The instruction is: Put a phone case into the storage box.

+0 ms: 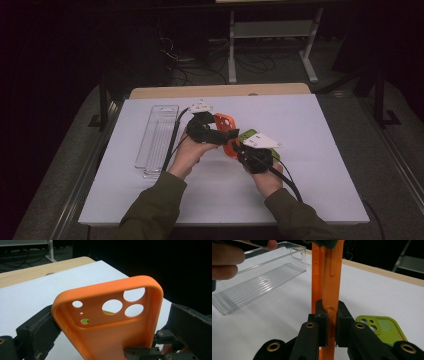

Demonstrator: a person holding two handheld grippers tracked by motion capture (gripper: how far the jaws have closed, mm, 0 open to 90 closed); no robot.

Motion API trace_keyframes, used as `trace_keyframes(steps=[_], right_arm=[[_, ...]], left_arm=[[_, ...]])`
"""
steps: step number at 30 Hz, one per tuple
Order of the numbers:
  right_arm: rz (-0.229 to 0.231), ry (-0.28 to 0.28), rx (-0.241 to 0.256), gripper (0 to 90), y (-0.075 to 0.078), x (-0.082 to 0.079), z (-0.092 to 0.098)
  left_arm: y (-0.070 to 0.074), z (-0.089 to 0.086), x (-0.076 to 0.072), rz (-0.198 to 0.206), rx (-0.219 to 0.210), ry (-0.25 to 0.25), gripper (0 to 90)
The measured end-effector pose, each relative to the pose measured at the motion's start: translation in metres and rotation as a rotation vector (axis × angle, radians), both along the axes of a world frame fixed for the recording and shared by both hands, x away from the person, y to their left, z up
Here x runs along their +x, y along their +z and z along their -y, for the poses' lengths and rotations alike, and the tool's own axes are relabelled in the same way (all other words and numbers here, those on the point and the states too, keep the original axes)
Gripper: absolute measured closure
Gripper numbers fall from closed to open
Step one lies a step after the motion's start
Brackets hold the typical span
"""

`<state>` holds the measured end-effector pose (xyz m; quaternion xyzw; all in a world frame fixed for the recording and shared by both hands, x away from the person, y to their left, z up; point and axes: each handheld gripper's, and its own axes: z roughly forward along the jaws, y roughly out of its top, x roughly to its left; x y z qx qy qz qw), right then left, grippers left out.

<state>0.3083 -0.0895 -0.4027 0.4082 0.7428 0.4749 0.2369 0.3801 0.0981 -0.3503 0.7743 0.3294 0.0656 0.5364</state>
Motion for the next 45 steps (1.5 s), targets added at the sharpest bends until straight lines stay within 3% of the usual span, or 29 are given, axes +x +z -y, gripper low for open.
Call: trace_keyframes(steps=[9, 28, 31, 32, 33, 39, 41, 42, 43, 44, 45], right_arm=[[0.008, 0.003, -0.021, 81.7, -0.001, 0.0, -0.001], [0.0, 0.024, -0.031, 77.9, -0.001, 0.001, -0.001], [-0.004, 0.034, -0.029, 66.2, -0.001, 0.001, -0.001], [-0.004, 0.034, -0.029, 66.2, -0.001, 0.001, -0.001], [-0.016, 0.063, -0.031, 58.3, -0.001, 0.003, 0.001], [-0.092, 0.124, -0.032, 33.8, -0.001, 0.009, 0.006], [-0.088, 0.129, -0.041, 31.2, -0.002, 0.01, 0.007], [-0.105, 0.137, -0.06, 22.6, -0.002, 0.01, 0.009], [-0.105, 0.129, -0.067, 20.7, -0.002, 0.009, 0.01], [-0.088, 0.148, -0.1, 18.8, -0.004, 0.01, 0.014], [-0.082, 0.156, -0.099, 15.0, -0.004, 0.009, 0.017]], left_arm=[[0.001, -0.002, 0.001, 0.002, -0.022, 0.022, 11.1], [0.002, -0.004, 0.001, -0.006, -0.018, 0.019, 15.8], [0.003, -0.006, 0.002, 0.0, -0.003, 0.016, 16.0], [0.003, -0.006, 0.002, 0.0, -0.003, 0.016, 16.0], [0.003, -0.007, 0.002, -0.004, -0.002, 0.025, 16.0], [0.004, -0.012, 0.003, -0.001, 0.003, 0.036, 16.0], [0.005, -0.014, 0.004, 0.005, 0.013, 0.034, 16.0], [0.005, -0.015, 0.003, 0.005, 0.016, 0.035, 16.0], [0.006, -0.018, 0.004, 0.011, 0.022, 0.032, 16.0], [0.006, -0.02, 0.004, 0.013, 0.025, 0.031, 16.0], [0.007, -0.021, 0.004, 0.015, 0.025, 0.034, 16.0]])
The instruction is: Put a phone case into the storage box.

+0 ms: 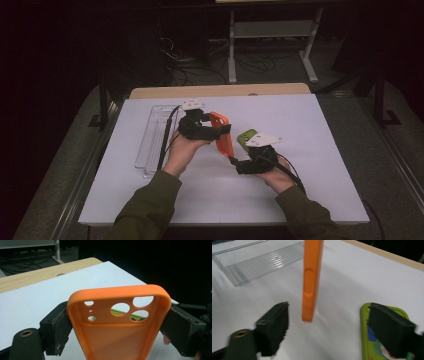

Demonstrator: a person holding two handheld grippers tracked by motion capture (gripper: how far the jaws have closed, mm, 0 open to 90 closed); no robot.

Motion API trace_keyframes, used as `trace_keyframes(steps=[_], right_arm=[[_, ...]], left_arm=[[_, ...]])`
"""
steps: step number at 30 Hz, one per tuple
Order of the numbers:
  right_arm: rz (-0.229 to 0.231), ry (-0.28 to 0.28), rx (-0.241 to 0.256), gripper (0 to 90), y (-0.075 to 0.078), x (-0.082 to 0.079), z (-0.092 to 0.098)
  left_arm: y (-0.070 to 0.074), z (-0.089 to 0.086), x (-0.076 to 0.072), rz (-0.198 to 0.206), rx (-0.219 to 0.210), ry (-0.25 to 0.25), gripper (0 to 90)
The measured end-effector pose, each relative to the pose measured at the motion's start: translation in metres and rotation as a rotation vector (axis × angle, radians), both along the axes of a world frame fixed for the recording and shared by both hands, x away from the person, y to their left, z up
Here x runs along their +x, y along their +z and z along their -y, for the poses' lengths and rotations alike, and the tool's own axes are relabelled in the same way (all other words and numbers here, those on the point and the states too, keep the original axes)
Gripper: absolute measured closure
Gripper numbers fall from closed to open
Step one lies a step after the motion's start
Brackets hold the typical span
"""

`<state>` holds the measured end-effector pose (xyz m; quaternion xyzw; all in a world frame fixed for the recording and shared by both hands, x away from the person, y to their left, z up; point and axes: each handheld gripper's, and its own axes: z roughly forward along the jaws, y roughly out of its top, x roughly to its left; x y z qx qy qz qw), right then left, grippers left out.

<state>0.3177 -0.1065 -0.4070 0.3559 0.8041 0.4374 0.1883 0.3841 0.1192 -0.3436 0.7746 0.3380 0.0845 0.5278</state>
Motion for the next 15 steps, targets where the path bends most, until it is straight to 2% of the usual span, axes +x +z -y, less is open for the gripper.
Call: trace_keyframes(steps=[2, 3, 4, 7, 10, 15], right_arm=[[-0.028, 0.017, 0.016, 12.8, 0.0, -0.002, 0.006], [-0.028, 0.017, 0.016, 12.8, 0.0, -0.002, 0.006], [-0.04, 0.042, 0.015, 8.9, -0.001, -0.004, 0.015], [-0.027, 0.043, 0.021, 7.0, -0.002, -0.007, 0.024], [-0.047, 0.059, 0.009, 1.8, -0.004, -0.012, 0.034], [-0.054, 0.057, -0.013, 0.9, -0.013, -0.021, 0.046]], left_arm=[[0.002, -0.003, 0.0, 0.003, 0.004, 0.003, 16.0], [0.002, -0.003, 0.0, 0.003, 0.004, 0.003, 16.0], [0.003, -0.006, 0.0, 0.009, 0.005, 0.004, 16.0], [0.006, -0.01, 0.001, 0.018, 0.01, 0.004, 16.0], [0.009, -0.015, 0.002, 0.024, 0.007, 0.003, 16.0], [0.014, -0.021, 0.003, 0.032, 0.001, 0.007, 16.0]])
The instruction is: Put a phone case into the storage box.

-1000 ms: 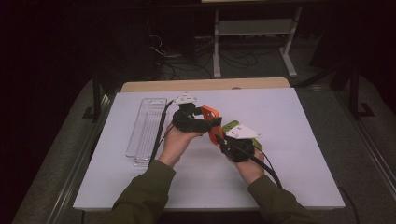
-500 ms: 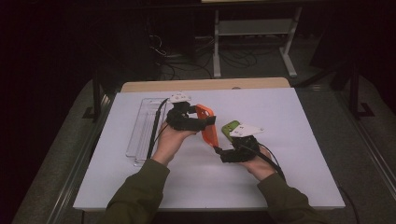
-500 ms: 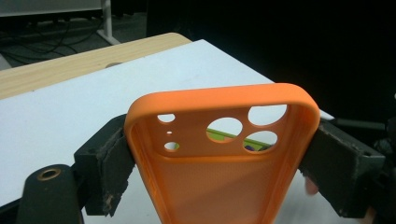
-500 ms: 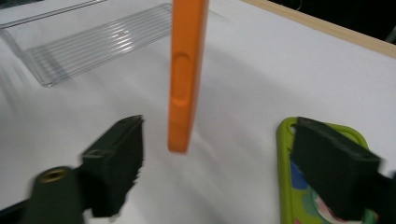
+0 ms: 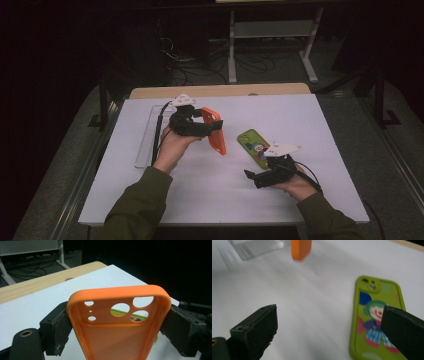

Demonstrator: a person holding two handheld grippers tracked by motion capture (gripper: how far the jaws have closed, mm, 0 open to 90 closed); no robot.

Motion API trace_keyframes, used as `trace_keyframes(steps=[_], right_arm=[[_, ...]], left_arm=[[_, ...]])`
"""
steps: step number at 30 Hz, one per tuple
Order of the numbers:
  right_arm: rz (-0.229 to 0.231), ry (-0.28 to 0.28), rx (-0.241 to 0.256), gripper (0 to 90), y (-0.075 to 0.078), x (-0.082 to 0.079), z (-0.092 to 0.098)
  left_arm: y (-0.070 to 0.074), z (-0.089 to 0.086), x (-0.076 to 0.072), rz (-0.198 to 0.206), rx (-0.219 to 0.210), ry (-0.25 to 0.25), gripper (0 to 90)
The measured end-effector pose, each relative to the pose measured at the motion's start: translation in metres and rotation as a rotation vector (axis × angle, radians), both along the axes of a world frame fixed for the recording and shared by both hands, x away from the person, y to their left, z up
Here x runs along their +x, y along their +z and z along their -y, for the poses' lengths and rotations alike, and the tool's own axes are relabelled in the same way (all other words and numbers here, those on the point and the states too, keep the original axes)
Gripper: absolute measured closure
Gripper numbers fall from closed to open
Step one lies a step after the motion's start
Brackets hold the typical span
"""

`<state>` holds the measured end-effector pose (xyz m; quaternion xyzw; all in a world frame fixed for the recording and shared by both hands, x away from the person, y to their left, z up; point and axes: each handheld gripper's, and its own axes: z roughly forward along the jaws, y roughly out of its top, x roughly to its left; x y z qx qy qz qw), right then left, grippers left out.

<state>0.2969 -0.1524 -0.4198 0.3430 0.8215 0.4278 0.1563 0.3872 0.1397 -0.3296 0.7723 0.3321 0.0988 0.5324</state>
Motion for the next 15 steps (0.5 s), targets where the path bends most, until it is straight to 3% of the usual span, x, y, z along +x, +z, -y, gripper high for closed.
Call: trace_keyframes(steps=[5, 15], right_arm=[[0.007, -0.003, -0.027, 0.9, -0.008, -0.009, 0.019], [-0.019, -0.036, -0.007, 0.9, -0.016, -0.023, 0.045]], left_arm=[[0.016, -0.011, 0.003, 0.031, 0.021, 0.008, 16.0], [0.042, -0.031, 0.012, 0.074, 0.04, 0.042, 15.9]])
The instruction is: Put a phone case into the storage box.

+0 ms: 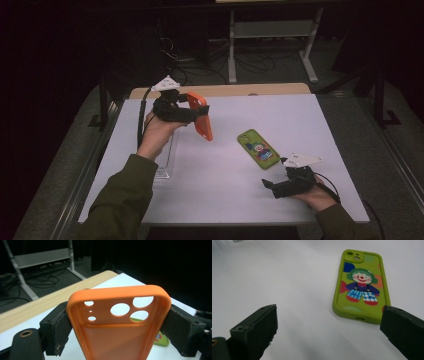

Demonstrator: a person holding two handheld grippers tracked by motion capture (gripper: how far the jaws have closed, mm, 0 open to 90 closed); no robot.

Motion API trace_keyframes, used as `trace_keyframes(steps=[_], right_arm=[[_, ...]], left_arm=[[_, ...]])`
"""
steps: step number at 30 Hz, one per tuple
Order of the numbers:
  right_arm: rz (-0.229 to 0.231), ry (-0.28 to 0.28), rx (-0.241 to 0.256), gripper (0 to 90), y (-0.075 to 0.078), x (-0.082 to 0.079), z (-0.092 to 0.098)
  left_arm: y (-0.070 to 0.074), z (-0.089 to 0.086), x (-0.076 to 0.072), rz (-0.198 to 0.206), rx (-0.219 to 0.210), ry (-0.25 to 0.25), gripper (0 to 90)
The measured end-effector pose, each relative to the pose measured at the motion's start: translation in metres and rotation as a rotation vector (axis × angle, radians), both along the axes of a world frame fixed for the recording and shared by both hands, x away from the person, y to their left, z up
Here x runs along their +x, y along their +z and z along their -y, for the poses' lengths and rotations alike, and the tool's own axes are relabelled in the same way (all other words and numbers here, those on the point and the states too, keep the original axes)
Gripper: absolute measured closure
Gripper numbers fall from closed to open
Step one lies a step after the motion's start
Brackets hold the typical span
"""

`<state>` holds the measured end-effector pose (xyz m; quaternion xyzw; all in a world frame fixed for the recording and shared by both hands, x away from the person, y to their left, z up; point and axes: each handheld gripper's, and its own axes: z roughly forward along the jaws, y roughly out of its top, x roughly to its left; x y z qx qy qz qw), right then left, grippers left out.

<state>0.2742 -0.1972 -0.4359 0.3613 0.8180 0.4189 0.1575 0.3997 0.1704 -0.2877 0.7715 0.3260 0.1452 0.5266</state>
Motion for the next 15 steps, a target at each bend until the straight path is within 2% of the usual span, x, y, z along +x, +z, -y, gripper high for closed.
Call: trace_keyframes(steps=[7, 10, 15], right_arm=[[-0.005, 0.003, -0.003, 0.9, 0.0, 0.0, -0.001], [0.0, 0.014, -0.017, 0.9, -0.001, -0.001, -0.001], [0.006, 0.017, -0.013, 0.9, -0.001, 0.0, -0.002]], left_arm=[[0.01, -0.014, 0.01, 0.015, 0.025, 0.044, 15.9], [0.012, -0.026, 0.018, 0.022, 0.049, 0.089, 15.9], [0.014, -0.038, 0.025, 0.022, 0.054, 0.137, 15.8]])
